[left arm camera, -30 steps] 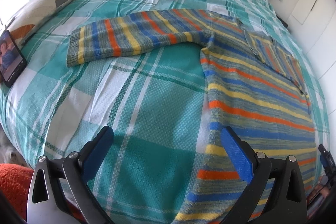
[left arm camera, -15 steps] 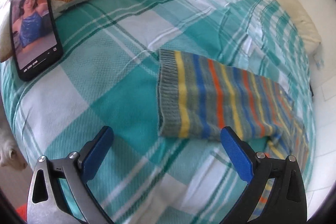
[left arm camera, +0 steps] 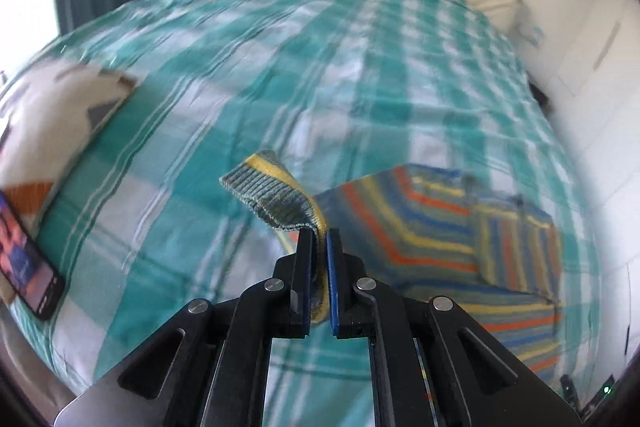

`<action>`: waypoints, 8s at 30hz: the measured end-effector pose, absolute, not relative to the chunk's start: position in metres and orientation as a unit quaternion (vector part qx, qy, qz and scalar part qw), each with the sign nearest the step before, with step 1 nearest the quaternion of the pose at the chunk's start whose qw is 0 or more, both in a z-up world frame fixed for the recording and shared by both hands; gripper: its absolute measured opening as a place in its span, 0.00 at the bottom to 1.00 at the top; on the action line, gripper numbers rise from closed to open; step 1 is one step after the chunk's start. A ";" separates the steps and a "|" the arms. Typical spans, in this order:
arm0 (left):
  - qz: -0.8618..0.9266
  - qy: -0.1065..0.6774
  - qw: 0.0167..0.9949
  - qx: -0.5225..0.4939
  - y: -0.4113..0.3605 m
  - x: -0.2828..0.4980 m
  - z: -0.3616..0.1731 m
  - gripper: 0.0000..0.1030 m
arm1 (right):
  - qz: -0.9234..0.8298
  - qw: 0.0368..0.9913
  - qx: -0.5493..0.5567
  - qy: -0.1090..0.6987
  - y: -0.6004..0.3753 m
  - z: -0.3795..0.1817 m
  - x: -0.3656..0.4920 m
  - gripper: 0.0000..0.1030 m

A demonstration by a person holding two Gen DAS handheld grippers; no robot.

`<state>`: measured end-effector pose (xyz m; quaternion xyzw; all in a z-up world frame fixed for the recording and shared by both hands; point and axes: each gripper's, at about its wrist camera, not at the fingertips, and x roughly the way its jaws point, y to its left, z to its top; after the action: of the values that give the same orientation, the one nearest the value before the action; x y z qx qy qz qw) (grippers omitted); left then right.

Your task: Fold small clothes

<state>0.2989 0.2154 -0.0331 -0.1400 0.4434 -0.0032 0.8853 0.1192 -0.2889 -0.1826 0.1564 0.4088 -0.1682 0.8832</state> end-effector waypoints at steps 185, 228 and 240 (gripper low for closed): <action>-0.040 0.442 0.892 -0.091 0.132 0.335 -0.182 0.91 | 0.093 0.861 0.143 0.479 -0.118 -0.169 0.417 0.04; -0.060 0.527 0.846 -0.052 0.113 0.142 -0.129 0.95 | -0.082 0.896 0.141 0.414 -0.287 -0.150 0.102 0.74; -0.061 0.530 0.843 -0.071 0.120 0.150 -0.132 0.95 | -0.081 0.893 0.105 0.429 -0.271 -0.161 0.106 0.74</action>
<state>0.1496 0.1202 -0.1320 -0.0707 0.5296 -0.0609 0.8431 0.1059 -0.2714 -0.1612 0.1049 0.4294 -0.0813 0.8933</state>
